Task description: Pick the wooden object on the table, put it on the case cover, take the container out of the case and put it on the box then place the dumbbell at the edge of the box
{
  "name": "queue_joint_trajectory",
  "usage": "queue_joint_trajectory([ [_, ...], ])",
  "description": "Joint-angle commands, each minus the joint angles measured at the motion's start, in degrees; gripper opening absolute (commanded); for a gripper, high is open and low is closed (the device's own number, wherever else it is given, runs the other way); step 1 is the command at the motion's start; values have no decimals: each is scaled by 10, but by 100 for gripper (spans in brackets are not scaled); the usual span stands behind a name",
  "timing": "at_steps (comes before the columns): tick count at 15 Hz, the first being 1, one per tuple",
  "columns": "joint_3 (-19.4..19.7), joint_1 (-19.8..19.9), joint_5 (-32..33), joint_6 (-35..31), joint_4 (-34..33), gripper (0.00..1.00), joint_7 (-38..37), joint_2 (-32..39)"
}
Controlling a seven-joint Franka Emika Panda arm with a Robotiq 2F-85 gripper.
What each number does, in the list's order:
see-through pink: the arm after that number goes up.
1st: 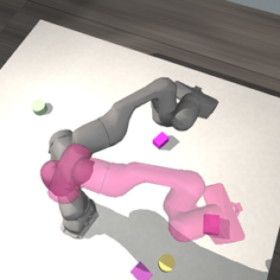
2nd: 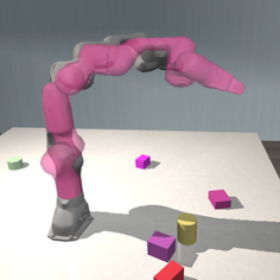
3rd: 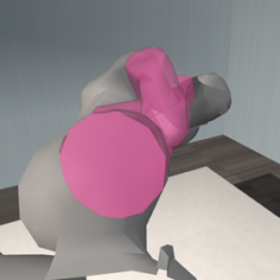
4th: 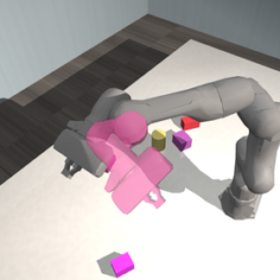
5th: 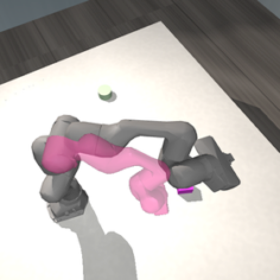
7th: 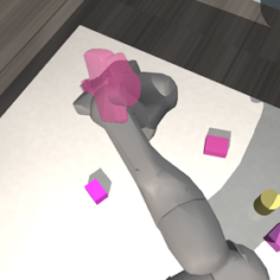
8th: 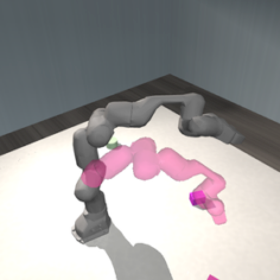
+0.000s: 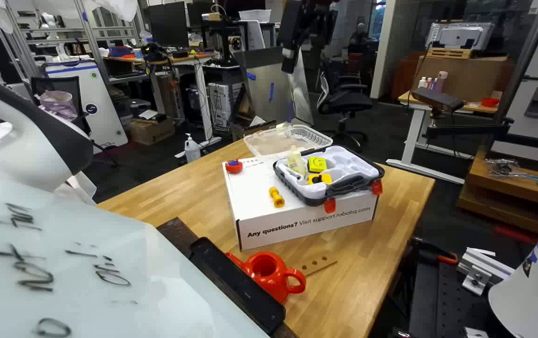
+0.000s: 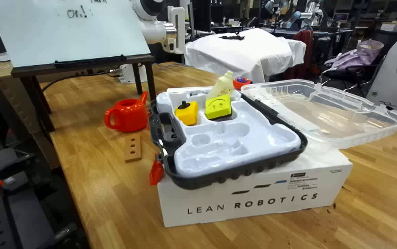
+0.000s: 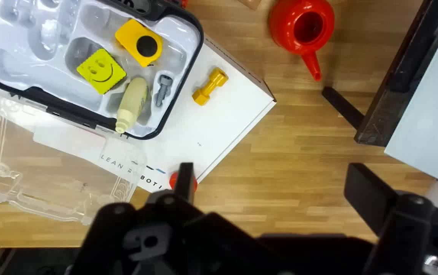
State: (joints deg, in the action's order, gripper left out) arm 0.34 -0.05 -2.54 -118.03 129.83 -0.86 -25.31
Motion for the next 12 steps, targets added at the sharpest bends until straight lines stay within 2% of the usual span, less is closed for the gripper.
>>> queue_joint_trajectory([
  [1, 0, 0, 0, 1, -1, 100, 0, 0],
  [7, 0, 1, 4, -10, 0, 100, 5, 4],
  [12, 6, -9, -7, -29, 10, 100, 41, 13],
])
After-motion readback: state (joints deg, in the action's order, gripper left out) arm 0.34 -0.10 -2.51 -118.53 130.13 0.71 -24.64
